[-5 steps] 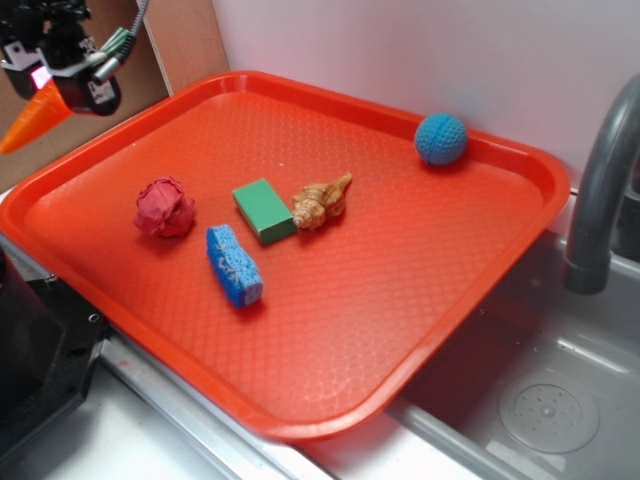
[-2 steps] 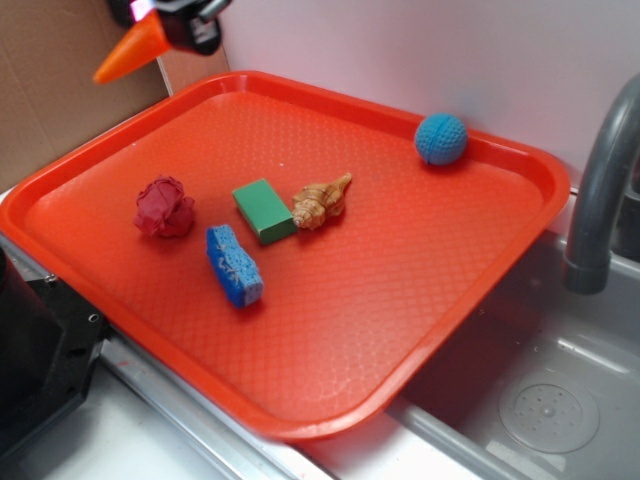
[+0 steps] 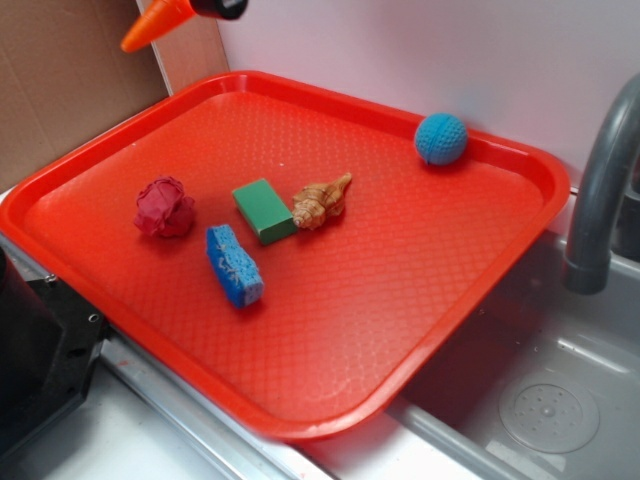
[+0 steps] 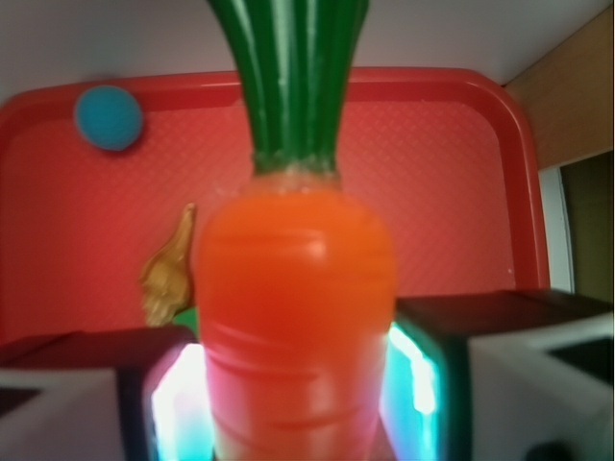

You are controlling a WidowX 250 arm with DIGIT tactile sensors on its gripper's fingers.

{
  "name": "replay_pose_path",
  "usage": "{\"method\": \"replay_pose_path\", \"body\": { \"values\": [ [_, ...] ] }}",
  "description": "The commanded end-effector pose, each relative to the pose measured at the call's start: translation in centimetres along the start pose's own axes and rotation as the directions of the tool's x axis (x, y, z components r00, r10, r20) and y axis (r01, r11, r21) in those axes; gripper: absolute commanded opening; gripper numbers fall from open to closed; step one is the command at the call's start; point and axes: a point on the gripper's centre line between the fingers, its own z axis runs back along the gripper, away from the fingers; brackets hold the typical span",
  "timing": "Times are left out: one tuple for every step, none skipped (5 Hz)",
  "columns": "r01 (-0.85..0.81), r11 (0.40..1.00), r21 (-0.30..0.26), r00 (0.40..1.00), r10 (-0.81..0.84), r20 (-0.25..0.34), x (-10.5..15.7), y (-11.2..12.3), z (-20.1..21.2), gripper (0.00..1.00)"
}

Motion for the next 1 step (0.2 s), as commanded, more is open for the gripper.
{"method": "replay_pose_path", "body": {
  "values": [
    [-0.056, 0.998, 0.008, 0.996, 0.055, 0.070, -1.43, 1.02, 3.28, 0.00]
  ]
}}
